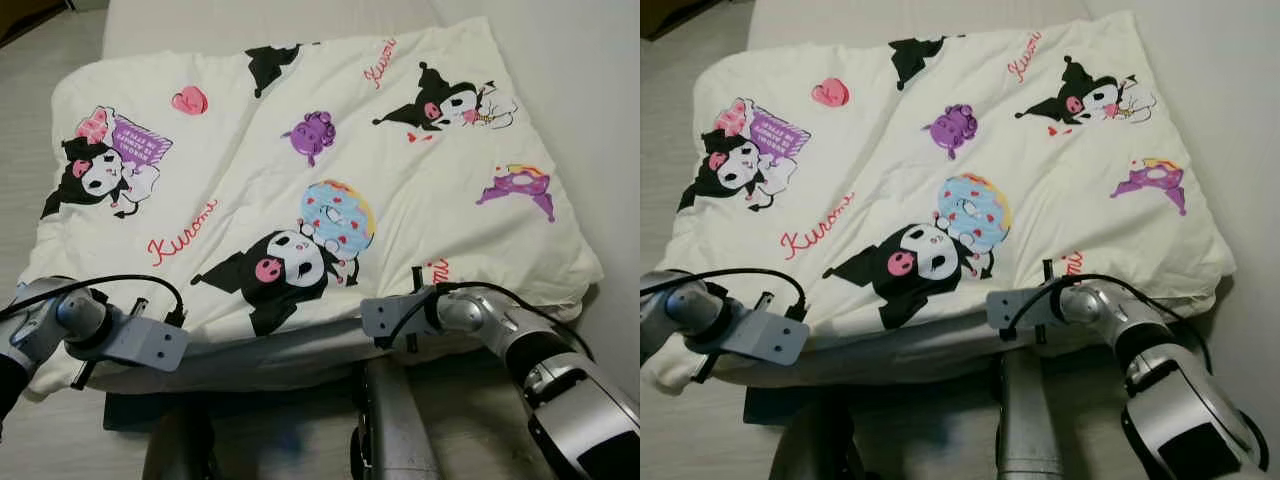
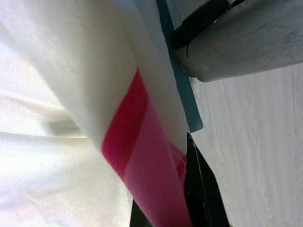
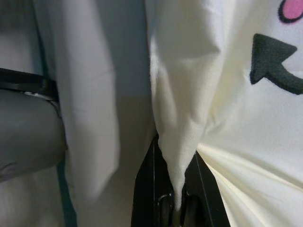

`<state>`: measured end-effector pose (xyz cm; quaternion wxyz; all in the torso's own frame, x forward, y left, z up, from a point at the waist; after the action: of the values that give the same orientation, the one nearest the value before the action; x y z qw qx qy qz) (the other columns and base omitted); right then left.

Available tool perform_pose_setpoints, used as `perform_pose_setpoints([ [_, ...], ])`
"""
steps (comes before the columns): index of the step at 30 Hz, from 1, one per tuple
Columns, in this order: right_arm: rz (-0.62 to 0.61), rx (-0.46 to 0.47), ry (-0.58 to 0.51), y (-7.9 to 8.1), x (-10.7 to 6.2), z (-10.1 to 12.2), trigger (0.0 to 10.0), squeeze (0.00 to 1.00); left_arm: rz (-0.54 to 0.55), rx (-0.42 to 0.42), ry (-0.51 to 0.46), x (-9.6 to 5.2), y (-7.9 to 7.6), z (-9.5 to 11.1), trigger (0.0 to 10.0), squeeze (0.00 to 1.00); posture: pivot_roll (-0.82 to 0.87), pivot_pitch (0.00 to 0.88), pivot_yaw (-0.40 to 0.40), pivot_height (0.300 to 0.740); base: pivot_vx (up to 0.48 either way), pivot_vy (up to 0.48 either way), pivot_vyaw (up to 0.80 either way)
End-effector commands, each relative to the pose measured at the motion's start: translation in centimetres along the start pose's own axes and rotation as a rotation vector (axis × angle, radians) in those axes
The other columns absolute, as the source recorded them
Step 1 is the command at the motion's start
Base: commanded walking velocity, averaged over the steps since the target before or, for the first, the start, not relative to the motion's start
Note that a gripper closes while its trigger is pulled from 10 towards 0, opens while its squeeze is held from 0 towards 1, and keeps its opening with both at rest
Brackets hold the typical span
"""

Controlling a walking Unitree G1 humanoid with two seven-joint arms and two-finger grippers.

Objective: Clean up the room

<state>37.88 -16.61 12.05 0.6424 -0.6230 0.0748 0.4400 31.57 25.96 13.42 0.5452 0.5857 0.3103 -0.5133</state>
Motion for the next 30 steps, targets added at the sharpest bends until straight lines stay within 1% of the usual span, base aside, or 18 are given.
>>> perform_pose_setpoints([
  [1, 0.206, 0.01, -0.016, 4.5, 0.9, 0.0, 10.0, 0.0, -0.139, -0.044, 0.044, 0.9, -2.7, -1.4, 0.0, 0.0, -0.03, 0.435, -0.009, 0.537, 0.0, 0.0, 0.0],
  [6, 0.324, 0.048, -0.038, 5.7, 0.7, 0.1, 10.0, 0.0, -0.155, -0.034, 0.059, 1.3, -3.2, -1.6, 0.0, 0.0, -0.04, 0.435, -0.01, 0.537, 0.0, 0.0, 0.0],
  [11, 0.353, 0.047, -0.026, 6.2, 0.5, -0.1, 10.0, 0.0, -0.171, -0.043, 0.04, 1.5, -3.5, -1.3, 0.0, 0.0, -0.03, 0.434, -0.009, 0.537, 0.0, 0.0, 0.0],
  [13, 0.364, 0.046, -0.008, 6.3, 0.4, -0.4, 10.0, 0.0, -0.209, -0.058, -0.003, 1.2, -3.9, -0.4, 0.0, 0.0, -0.03, 0.433, -0.009, 0.537, 0.0, 0.0, 0.0],
  [18, 0.412, 0.051, 0.001, 6.6, 0.0, -0.7, 10.0, 0.0, -0.262, -0.08, -0.05, 0.8, -4.4, 0.7, 0.0, 0.0, -0.03, 0.43, -0.008, 0.537, 0.0, 0.0, 0.0],
  [22, 0.452, 0.052, -0.002, 6.8, -0.3, -0.8, 10.0, 0.0, -0.274, -0.08, -0.057, 0.7, -4.5, 0.9, 0.0, 0.0, -0.03, 0.429, -0.006, 0.537, 0.0, 0.0, 0.0],
  [25, 0.452, 0.051, -0.002, 6.8, -0.3, -0.8, 10.0, 0.0, -0.266, -0.074, -0.045, 0.7, -4.4, 0.8, 0.0, 0.0, -0.03, 0.429, -0.005, 0.537, 0.0, 0.0, 0.0],
  [27, 0.434, 0.061, -0.004, 6.6, -0.3, -0.7, 10.0, 0.0, -0.236, -0.06, -0.018, 0.8, -4.2, 0.5, 0.0, 0.0, -0.03, 0.428, -0.005, 0.537, 0.0, 0.0, 0.0],
  [28, 0.422, 0.088, -0.008, 6.4, -0.2, -0.6, 10.0, 0.64, -0.203, -0.049, -0.001, 0.9, -3.9, 0.4, 4.8, 0.0, -0.03, 0.427, -0.006, 0.537, 0.0, 0.0, 0.0],
  [29, 0.422, 0.088, -0.008, 6.4, -0.2, -0.6, 10.0, 0.64, -0.203, -0.049, -0.001, 0.9, -3.9, 0.4, 4.8, 0.0, -0.03, 0.427, -0.006, 0.537, 0.0, 0.0, 0.0],
  [30, 0.411, 0.1, -0.007, 6.2, -0.2, -0.6, 10.0, 0.99, -0.18, -0.037, 0.014, 0.9, -3.7, 0.3, 9.5, 0.02, -0.03, 0.426, -0.005, 0.537, 0.0, 0.0, 0.0],
])
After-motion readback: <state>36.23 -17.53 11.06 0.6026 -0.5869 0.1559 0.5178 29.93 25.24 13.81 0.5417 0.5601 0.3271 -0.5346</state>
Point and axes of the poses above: a point about 5 cm out from each wrist's last joint towards the gripper, its own x axis pointing out of the wrist towards the gripper, its own z axis along the axis of the wrist's last joint, y = z × x, the point moved 2 cm from there along x, pointing out of the wrist towards the gripper, and after that the axes turned 2 degrees about -x, right-handed, at the moved point
